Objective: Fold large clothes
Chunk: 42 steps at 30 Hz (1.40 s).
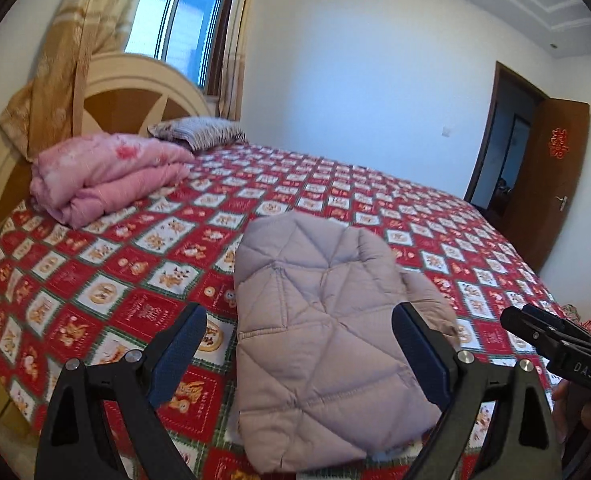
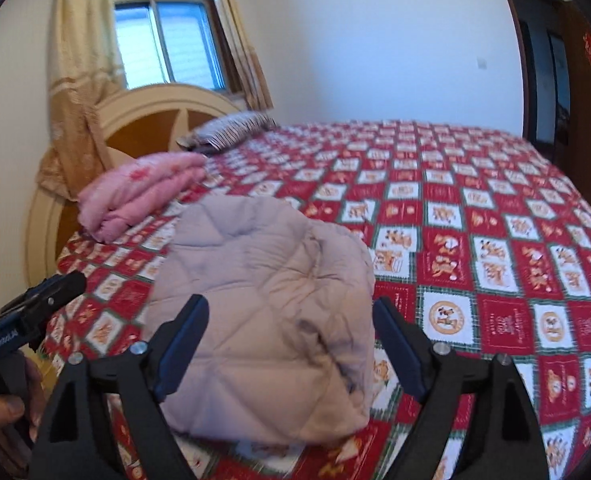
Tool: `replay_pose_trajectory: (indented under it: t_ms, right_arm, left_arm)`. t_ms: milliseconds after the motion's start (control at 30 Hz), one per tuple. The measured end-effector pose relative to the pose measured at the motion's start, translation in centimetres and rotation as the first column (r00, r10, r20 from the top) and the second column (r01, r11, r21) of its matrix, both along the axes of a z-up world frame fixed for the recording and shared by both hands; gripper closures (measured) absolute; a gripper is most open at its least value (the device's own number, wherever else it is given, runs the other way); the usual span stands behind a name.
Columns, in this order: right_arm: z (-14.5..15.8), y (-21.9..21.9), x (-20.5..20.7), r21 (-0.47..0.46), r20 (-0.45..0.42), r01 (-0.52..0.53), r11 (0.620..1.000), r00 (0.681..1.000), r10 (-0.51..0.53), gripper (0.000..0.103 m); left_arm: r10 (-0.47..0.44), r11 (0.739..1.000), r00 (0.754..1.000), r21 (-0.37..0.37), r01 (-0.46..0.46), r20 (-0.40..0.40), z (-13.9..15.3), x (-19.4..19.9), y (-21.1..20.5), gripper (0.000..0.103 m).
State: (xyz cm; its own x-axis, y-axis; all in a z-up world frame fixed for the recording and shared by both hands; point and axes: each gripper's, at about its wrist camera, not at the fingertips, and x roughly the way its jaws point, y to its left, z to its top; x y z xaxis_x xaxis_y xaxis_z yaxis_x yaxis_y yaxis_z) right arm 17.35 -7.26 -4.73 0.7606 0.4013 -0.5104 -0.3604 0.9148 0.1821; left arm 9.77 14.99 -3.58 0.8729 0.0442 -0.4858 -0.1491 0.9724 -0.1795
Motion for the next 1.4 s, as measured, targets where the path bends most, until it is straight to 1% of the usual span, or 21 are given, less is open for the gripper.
replay_pose_trajectory:
  t_ms: [133, 333, 667, 1400]
  right_arm:
    - [1.4, 0.3, -1.8, 0.02, 0.04, -0.01, 1.0, 0.999, 0.009, 0.016]
    - [2.0, 0.3, -2.7, 0.017, 0.065, -0.011, 1.0, 0.998, 0.01, 0.014]
    - [2.1, 0.5, -3.1, 0.015, 0.065, -0.017, 1.0, 0.998, 0.016, 0.013]
    - [1.8, 0.2, -3.4, 0.02, 0.061, -0.02, 1.0, 0.998, 0.019, 0.013]
  left_arm:
    - [-0.009, 1.0, 1.0, 0.009, 0.009, 0.021, 0.9, -1.4, -0.3, 0.009]
    - [-0.016, 1.0, 0.999, 0.008, 0.015, 0.036, 1.3, -2.1, -0.4, 0.009]
    - [-0.018, 1.0, 0.999, -0.003, 0.019, 0.037, 1.1, -2.3, -0.3, 0.009]
    - [-0.023, 1.0, 0.999, 0.001, 0.023, 0.024, 0.6, -2.2, -0.7, 0.009]
